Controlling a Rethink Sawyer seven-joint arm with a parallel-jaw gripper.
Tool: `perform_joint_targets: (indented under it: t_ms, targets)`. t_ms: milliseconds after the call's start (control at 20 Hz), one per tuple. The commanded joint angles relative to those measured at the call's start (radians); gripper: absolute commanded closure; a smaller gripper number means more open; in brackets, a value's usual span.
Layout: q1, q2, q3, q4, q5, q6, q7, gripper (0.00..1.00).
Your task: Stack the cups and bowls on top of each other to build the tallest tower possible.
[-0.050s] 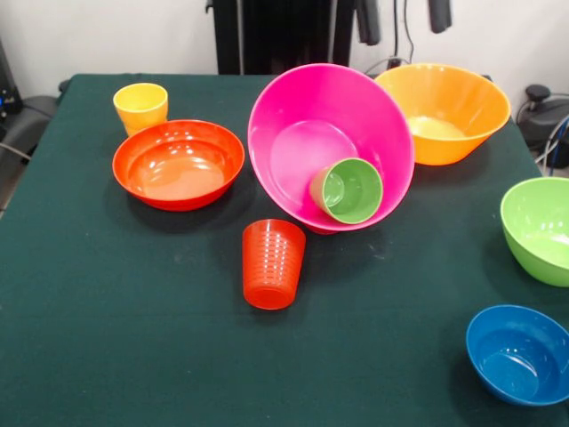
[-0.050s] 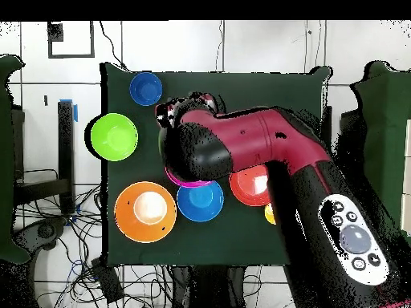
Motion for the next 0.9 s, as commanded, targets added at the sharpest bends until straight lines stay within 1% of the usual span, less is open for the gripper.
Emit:
perform_joint_targets:
  t_ms: [50,300,750,900]
  targets:
    - [-0.012,0.076,0.019,0.070,-0.005,0.060,-0.075,0.00]
    - [-0.007,0.098,0.021,0.041,-0.009,0.085,-0.094,0.00]
    - [0.004,0.116,0.013,0.033,-0.030,0.067,-0.086,0.00]
    - [0.005,0.122,0.014,0.026,-0.030,0.075,-0.092,0.00]
